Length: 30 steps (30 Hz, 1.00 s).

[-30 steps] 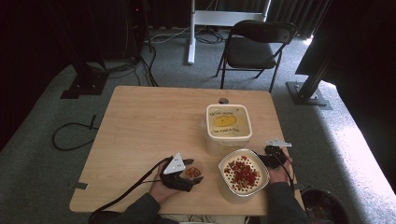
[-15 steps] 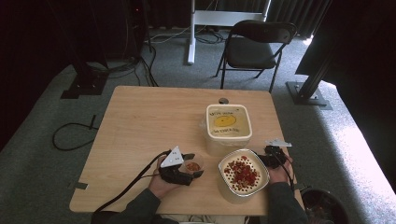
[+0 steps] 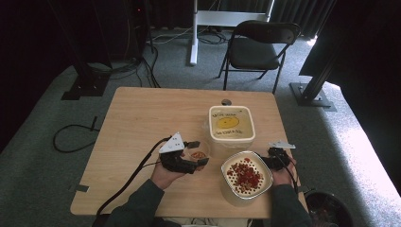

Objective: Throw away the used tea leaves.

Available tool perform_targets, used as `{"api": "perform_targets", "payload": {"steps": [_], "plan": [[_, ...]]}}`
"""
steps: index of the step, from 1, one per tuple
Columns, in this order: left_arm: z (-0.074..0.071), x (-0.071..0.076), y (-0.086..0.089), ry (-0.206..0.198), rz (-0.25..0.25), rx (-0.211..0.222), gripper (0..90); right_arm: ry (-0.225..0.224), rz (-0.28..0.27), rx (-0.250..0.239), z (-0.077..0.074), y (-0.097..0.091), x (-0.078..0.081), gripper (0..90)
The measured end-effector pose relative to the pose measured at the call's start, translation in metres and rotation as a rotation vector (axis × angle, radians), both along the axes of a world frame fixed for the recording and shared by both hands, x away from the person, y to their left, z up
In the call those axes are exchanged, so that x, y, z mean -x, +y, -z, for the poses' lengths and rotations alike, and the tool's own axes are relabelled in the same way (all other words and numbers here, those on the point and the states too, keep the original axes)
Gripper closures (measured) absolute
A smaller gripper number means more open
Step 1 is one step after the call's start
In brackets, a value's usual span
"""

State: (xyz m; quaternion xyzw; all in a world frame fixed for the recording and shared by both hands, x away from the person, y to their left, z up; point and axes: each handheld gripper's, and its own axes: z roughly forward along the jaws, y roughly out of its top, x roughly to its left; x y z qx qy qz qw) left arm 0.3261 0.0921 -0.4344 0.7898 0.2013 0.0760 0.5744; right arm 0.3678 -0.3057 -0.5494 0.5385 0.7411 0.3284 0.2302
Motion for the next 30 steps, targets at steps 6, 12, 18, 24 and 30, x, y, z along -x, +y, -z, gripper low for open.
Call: {"api": "perform_targets", "payload": {"steps": [6,12,18,24,30], "plan": [[-0.014,-0.008,0.003,-0.007,-0.024,0.028,28.0,0.0,0.001,0.0,0.0,0.0,0.0,22.5],[-0.024,-0.016,0.007,-0.016,-0.05,0.047,28.5,0.0,0.002,-0.001,0.0,0.0,0.0,22.5],[-0.03,-0.018,0.003,-0.026,-0.064,0.041,28.6,0.001,0.0,0.0,0.0,0.0,0.0,22.5],[-0.035,-0.017,-0.006,-0.028,-0.035,0.026,28.6,0.0,0.001,0.001,0.0,0.0,0.0,22.5],[-0.043,-0.02,-0.016,-0.027,-0.02,0.03,28.5,0.0,0.002,0.001,0.0,0.0,0.0,22.5]]}}
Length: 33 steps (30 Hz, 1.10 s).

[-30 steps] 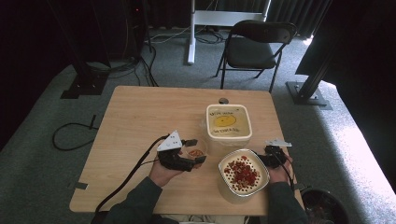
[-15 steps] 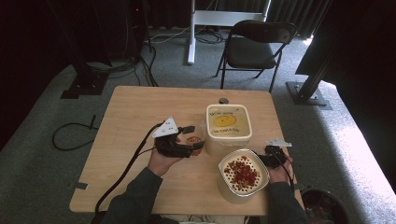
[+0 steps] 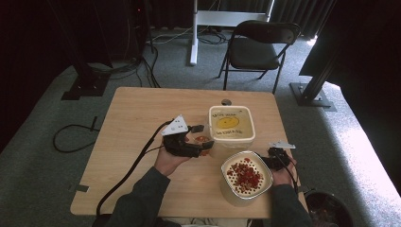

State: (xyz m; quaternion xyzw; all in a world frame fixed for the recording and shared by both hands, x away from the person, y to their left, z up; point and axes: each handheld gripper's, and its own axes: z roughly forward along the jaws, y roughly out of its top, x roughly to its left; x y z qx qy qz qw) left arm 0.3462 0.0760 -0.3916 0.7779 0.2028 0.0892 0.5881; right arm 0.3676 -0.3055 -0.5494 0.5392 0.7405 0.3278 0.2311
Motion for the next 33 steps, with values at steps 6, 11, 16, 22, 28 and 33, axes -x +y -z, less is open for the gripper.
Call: {"api": "perform_targets", "payload": {"steps": [6,11,16,22,28,33], "plan": [[-0.008,-0.003,-0.016,-0.018,0.03,-0.009,28.5,0.026,0.014,-0.044,-0.01,-0.005,0.004,32.1],[-0.011,-0.01,-0.034,-0.026,0.053,-0.001,28.5,-0.046,0.013,-0.088,-0.037,-0.015,0.02,31.1],[-0.015,-0.016,-0.052,-0.036,0.077,0.002,28.5,-0.104,-0.017,-0.121,-0.062,-0.023,0.036,27.8],[-0.025,-0.024,-0.072,-0.06,0.081,-0.006,28.5,-0.181,-0.083,-0.151,-0.092,-0.017,0.053,25.0],[-0.03,-0.031,-0.086,-0.07,0.078,-0.01,28.4,-0.232,-0.177,-0.181,-0.116,-0.003,0.065,19.1],[-0.029,-0.032,-0.097,-0.066,0.089,0.016,28.4,-0.269,-0.267,-0.205,-0.129,0.013,0.074,19.0]]}}
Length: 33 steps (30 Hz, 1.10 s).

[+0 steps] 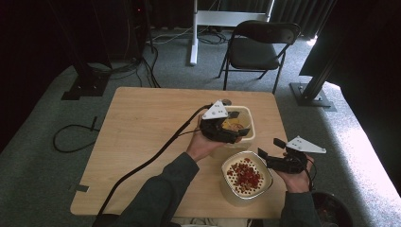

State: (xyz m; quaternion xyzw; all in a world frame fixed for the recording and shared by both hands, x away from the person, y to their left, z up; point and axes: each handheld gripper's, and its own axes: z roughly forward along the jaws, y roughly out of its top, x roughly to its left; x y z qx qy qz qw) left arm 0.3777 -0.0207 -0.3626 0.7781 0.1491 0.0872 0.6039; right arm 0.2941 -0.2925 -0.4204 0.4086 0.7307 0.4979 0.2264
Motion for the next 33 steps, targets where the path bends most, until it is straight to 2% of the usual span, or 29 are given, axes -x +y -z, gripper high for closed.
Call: {"api": "perform_targets", "payload": {"steps": [2,4,8,10,13,14,22,27,33], "plan": [[0.002,0.0,-0.002,0.007,-0.002,0.004,28.4,-0.014,-0.038,-0.027,-0.003,0.007,0.001,18.8],[0.004,0.001,-0.004,0.01,0.002,0.0,28.4,-0.032,-0.072,-0.032,-0.005,0.015,0.001,18.7],[0.003,0.004,-0.009,0.008,0.012,-0.018,28.4,-0.05,-0.133,-0.004,-0.01,0.035,-0.003,19.2],[0.002,0.006,-0.013,0.002,0.023,-0.025,28.4,-0.068,-0.148,0.013,-0.014,0.045,-0.006,19.7],[0.001,0.009,-0.019,0.0,0.037,-0.025,28.4,-0.088,-0.142,0.037,-0.016,0.052,-0.009,20.9],[0.001,0.009,-0.02,0.004,0.04,-0.018,28.4,-0.095,-0.155,0.028,-0.016,0.056,-0.014,23.1],[0.005,0.006,-0.022,0.039,0.042,-0.002,28.1,-0.126,-0.151,0.033,-0.01,0.058,-0.023,37.6],[0.006,0.004,-0.023,0.053,0.041,0.011,28.1,-0.121,-0.157,0.01,-0.009,0.054,-0.025,39.1],[0.006,0.003,-0.026,0.053,0.035,0.005,27.9,-0.11,-0.164,-0.007,-0.008,0.052,-0.027,42.4]]}}
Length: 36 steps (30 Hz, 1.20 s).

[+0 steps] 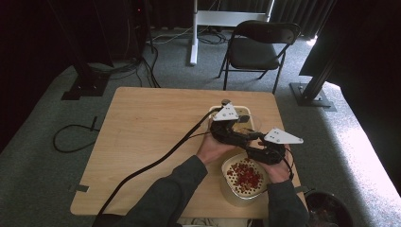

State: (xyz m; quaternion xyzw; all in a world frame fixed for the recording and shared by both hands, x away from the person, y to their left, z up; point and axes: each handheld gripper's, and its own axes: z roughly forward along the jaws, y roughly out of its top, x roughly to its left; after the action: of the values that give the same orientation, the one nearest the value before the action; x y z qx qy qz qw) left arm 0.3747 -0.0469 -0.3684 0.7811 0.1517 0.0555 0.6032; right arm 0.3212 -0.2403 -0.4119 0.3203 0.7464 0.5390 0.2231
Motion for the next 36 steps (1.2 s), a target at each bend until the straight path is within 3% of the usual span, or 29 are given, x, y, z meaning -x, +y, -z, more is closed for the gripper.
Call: {"api": "perform_targets", "payload": {"steps": [21,29,36], "plan": [[-0.003,0.004,0.002,-0.029,-0.007,-0.04,22.0,-0.05,0.057,0.026,0.002,-0.003,0.007,49.6],[-0.006,0.009,0.011,-0.057,-0.02,-0.039,20.3,-0.057,0.113,0.007,0.003,-0.017,0.01,49.8],[-0.001,0.011,0.026,-0.061,-0.044,-0.052,20.7,-0.072,0.164,0.015,0.003,-0.035,0.019,49.7]]}}
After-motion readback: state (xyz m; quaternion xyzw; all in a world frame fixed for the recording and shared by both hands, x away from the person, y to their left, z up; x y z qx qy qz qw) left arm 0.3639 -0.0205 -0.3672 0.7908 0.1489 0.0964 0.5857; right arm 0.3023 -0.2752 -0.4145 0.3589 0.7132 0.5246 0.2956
